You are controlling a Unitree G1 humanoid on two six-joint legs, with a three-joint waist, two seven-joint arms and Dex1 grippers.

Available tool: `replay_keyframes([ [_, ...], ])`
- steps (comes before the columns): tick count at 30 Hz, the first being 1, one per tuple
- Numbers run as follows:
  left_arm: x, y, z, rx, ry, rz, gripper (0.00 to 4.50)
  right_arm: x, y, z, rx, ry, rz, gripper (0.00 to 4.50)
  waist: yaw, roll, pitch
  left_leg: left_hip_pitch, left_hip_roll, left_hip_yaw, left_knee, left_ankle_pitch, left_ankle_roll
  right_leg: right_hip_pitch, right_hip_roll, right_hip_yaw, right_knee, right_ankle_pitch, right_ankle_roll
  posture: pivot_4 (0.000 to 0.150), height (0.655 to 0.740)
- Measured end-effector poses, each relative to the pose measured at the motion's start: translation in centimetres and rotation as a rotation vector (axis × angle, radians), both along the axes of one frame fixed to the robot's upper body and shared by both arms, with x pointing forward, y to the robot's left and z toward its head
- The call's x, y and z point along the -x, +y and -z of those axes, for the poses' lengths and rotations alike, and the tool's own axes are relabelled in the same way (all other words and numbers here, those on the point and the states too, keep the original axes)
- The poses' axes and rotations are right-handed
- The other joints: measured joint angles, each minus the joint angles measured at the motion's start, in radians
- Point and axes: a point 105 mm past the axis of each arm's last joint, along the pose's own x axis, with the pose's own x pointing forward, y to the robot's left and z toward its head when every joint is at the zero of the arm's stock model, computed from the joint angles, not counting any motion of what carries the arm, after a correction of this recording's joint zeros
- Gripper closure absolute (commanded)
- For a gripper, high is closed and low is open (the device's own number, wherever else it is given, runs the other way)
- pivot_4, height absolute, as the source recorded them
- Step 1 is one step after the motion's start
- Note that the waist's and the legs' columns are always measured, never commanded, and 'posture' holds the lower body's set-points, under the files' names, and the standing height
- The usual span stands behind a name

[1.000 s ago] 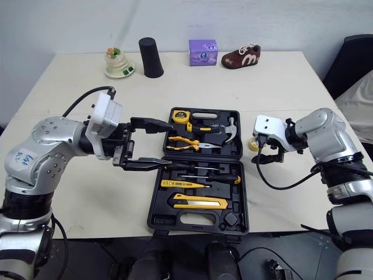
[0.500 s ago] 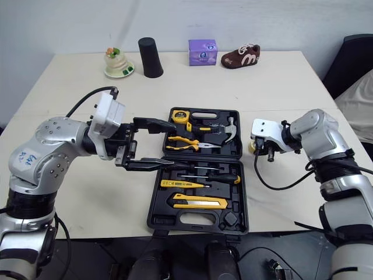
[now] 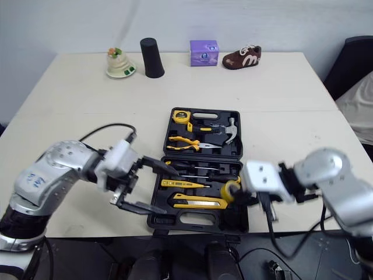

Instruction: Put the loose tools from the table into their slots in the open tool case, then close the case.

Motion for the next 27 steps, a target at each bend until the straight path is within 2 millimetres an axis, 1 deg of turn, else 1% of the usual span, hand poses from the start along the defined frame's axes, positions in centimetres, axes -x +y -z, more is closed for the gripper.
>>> replay_keyframes([
  [3, 0.6, -0.3, 0.4, -0.013, -0.006, 0.029, 0.0, 1.1, 0.2, 1.2, 0.003, 0.021, 0.024, 4.47, 0.0, 0.0, 0.0, 0.0, -0.002, 0.0, 0.0, 0.001, 0.002, 0.0, -0.001, 0.001, 0.0, 0.001, 0.001, 0.15, 0.7304],
  [6, 0.6, -0.4, 0.4, -0.015, -0.008, 0.033, 0.0, 0.9, -0.6, 2.2, 0.058, -0.008, 0.081, 4.47, 0.0, -0.001, 0.0, 0.0, -0.002, 0.0, 0.0, 0.001, 0.002, 0.0, -0.001, 0.0, -0.001, 0.001, 0.001, 0.15, 0.7304],
  [9, 0.5, -0.6, 0.2, -0.011, -0.018, 0.037, 0.0, 0.9, -0.9, 2.9, 0.074, -0.007, 0.117, 4.47, 0.001, -0.001, 0.0, 0.0, -0.002, -0.001, -0.001, 0.001, 0.002, 0.0, -0.001, 0.001, -0.001, 0.0, 0.0, 0.15, 0.7304],
  [12, 0.3, -0.7, 0.0, -0.007, -0.025, 0.039, 0.0, 1.2, -1.0, 3.2, 0.082, -0.003, 0.119, 4.47, 0.002, -0.001, 0.0, 0.0, -0.002, -0.001, -0.001, 0.001, 0.002, 0.001, -0.001, 0.001, -0.001, 0.0, 0.0, 0.15, 0.7304],
  [16, -0.2, -0.7, 0.4, -0.01, -0.007, 0.024, 0.0, 1.2, -0.9, 3.3, 0.075, -0.01, 0.128, 4.47, 0.002, -0.001, -0.001, 0.0, -0.002, -0.002, 0.0, 0.001, 0.002, 0.001, -0.001, 0.001, -0.001, 0.0, 0.0, 0.15, 0.7304],
  [18, -0.2, -0.8, 0.3, -0.006, -0.011, 0.029, 0.0, 1.2, -0.8, 3.4, 0.074, -0.012, 0.129, 3.58, 0.0, -0.003, -0.001, 0.0, -0.002, -0.002, -0.001, 0.001, 0.002, 0.001, 0.0, 0.001, -0.001, 0.0, 0.0, 0.15, 0.7304],
  [19, -0.3, -0.9, 0.2, -0.002, -0.015, 0.031, 0.0, 1.2, -0.8, 3.3, 0.071, -0.016, 0.132, 3.27, 0.0, -0.003, -0.001, 0.0, -0.001, -0.002, 0.0, 0.001, 0.002, 0.001, 0.0, 0.001, -0.001, 0.0, 0.0, 0.15, 0.7304],
  [20, -0.3, -1.0, 0.1, 0.0, -0.019, 0.032, 0.0, 1.1, -0.8, 3.2, 0.067, -0.017, 0.138, 2.82, 0.001, -0.003, -0.001, 0.0, -0.002, -0.002, 0.0, 0.001, 0.002, 0.001, 0.0, 0.001, 0.0, 0.0, 0.0, 0.15, 0.7304],
  [23, -0.8, -0.9, -0.1, 0.004, -0.019, 0.021, 0.0, 1.3, -0.3, 2.7, 0.032, 0.014, 0.139, 1.38, 0.002, -0.003, -0.001, 0.0, -0.002, -0.002, -0.001, 0.001, 0.002, 0.001, 0.0, 0.001, -0.001, 0.0, 0.0, 0.15, 0.7304],
  [25, -0.9, -0.8, 0.0, 0.006, -0.021, 0.015, 0.0, 1.5, 0.1, 1.8, -0.008, 0.026, 0.132, 0.34, 0.002, -0.003, -0.001, 0.0, -0.001, -0.002, -0.001, 0.001, 0.002, 0.001, -0.001, 0.001, -0.001, 0.0, 0.0, 0.15, 0.7304],
  [27, -1.0, -0.9, -0.1, 0.011, -0.03, 0.017, 0.0, 1.4, 0.2, 0.6, -0.048, 0.016, 0.137, 0.34, 0.003, -0.003, -0.001, 0.0, -0.002, -0.002, -0.001, 0.001, 0.002, 0.001, -0.001, 0.001, -0.001, 0.0, 0.0, 0.15, 0.7304],
])
